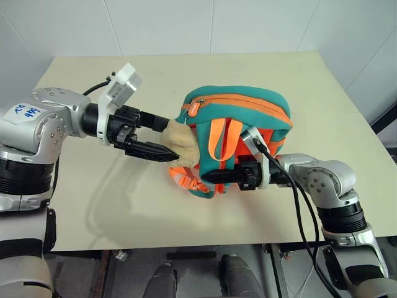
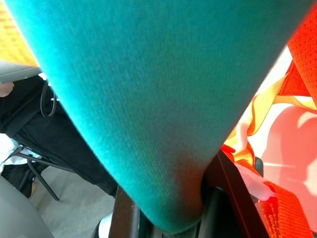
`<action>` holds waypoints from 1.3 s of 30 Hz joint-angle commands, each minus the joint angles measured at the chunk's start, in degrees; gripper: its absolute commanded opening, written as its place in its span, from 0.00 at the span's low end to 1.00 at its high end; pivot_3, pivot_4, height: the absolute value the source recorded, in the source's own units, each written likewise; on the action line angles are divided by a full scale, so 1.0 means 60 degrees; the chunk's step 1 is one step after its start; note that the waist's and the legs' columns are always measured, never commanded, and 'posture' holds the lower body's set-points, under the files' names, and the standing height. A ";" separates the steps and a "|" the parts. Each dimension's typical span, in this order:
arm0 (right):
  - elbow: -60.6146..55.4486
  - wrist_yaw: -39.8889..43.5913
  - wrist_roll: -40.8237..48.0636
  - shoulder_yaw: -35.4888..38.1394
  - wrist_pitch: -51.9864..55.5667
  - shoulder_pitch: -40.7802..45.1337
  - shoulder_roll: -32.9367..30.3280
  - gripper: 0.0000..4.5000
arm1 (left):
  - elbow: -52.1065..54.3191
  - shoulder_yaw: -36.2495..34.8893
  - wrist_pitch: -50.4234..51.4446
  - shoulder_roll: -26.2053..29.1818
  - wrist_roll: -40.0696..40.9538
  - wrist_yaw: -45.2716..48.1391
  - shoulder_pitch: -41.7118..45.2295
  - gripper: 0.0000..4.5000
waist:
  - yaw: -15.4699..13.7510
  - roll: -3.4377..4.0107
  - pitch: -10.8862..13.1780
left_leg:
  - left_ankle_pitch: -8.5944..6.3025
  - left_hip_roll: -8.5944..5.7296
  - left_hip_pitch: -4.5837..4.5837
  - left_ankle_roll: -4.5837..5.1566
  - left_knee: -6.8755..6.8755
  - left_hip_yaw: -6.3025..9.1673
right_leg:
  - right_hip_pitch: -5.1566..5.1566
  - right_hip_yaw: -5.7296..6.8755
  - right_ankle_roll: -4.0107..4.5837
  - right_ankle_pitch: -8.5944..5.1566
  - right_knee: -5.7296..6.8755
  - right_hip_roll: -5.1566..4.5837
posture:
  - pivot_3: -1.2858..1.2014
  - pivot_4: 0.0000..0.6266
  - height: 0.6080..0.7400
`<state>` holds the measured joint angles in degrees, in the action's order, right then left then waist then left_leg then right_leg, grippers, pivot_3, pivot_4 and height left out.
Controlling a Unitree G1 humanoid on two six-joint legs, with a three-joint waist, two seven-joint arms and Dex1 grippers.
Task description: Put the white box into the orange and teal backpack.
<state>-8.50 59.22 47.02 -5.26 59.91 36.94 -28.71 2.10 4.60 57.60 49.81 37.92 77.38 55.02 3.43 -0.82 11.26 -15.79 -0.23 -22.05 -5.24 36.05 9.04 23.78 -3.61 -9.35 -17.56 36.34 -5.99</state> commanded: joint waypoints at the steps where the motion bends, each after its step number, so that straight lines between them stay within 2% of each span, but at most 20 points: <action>1: -0.0237 -0.0037 0.0140 0.0053 -0.0006 0.0026 0.0039 0.05 | 0.0625 0.0068 -0.0004 0.0100 0.0124 0.0073 0.0017 0.86 | -0.0001 0.0000 0.0000 | 0.0000 0.0000 0.0000 0.0000 -0.0001 0.0001 | 0.0000 0.0000 0.0000 0.0000 -0.0001 0.0000 | 0.52 0.24 1.00; 4: -0.0245 -0.0034 0.0141 0.0060 -0.0002 0.0016 0.0030 0.05 | 0.0671 0.0057 -0.0112 0.0198 0.0017 0.0022 -0.0071 0.65 | -0.0001 0.0000 0.0000 | 0.0000 0.0000 0.0000 0.0000 0.0000 0.0000 | 0.0000 0.0000 0.0000 0.0000 -0.0003 0.0000 | 0.52 0.24 1.00; 10: -0.0163 -0.0003 0.0100 0.0041 -0.0043 0.0070 0.0044 0.05 | 0.0740 -0.0094 -0.0292 0.0232 0.0018 -0.0099 -0.0062 0.29 | -0.0008 0.0000 0.0000 | 0.0000 0.0000 0.0000 0.0000 -0.0001 0.0000 | 0.0000 0.0000 0.0000 0.0000 -0.0007 0.0000 | 0.52 0.24 1.00; 12: -0.0144 0.0016 0.0089 0.0028 -0.0050 0.0086 0.0048 0.05 | 0.0659 -0.0221 -0.0494 0.0192 -0.0021 -0.0175 -0.0007 0.19 | -0.0008 0.0000 0.0000 | 0.0000 0.0000 0.0000 0.0000 -0.0002 -0.0001 | 0.0000 0.0000 0.0000 0.0000 -0.0009 0.0000 | 0.52 0.24 1.00; 15: -0.0136 0.0027 0.0081 0.0020 -0.0050 0.0095 0.0050 0.05 | 0.0406 -0.0365 -0.0722 0.0290 -0.0055 -0.0146 0.0112 0.09 | -0.0008 0.0000 0.0000 | 0.0000 0.0000 -0.0001 0.0000 -0.0004 0.0000 | 0.0000 0.0000 0.0000 0.0000 -0.0014 0.0000 | 0.52 0.24 1.00; 26: -0.0126 0.0047 0.0054 0.0024 -0.0034 0.0068 0.0021 0.05 | -0.1501 -0.0559 -0.2168 0.1578 -0.0991 0.0606 0.0796 0.08 | -0.0021 0.0000 0.0000 | 0.0000 0.0001 -0.0003 0.0000 -0.0010 -0.0001 | 0.0000 0.0000 0.0000 0.0000 -0.0024 0.0001 | 0.52 0.24 1.00; 39: -0.0221 -0.0022 0.0114 0.0057 0.0025 0.0033 0.0062 0.05 | -0.3853 -0.0390 -0.3522 0.1996 -0.2487 0.0567 0.0561 0.08 | 0.0019 0.0001 0.0000 | 0.0000 0.0002 -0.0003 0.0001 -0.0012 -0.0002 | 0.0001 0.0000 0.0000 0.0000 -0.0023 0.0003 | 0.52 0.24 1.00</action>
<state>-8.58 59.00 46.65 -5.31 60.03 36.90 -28.48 -19.02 3.32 37.77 59.32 25.42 80.98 58.71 3.55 -0.81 11.26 -15.79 -0.21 -22.06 -5.23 35.97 9.03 23.79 -3.60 -9.35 -17.56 36.21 -5.97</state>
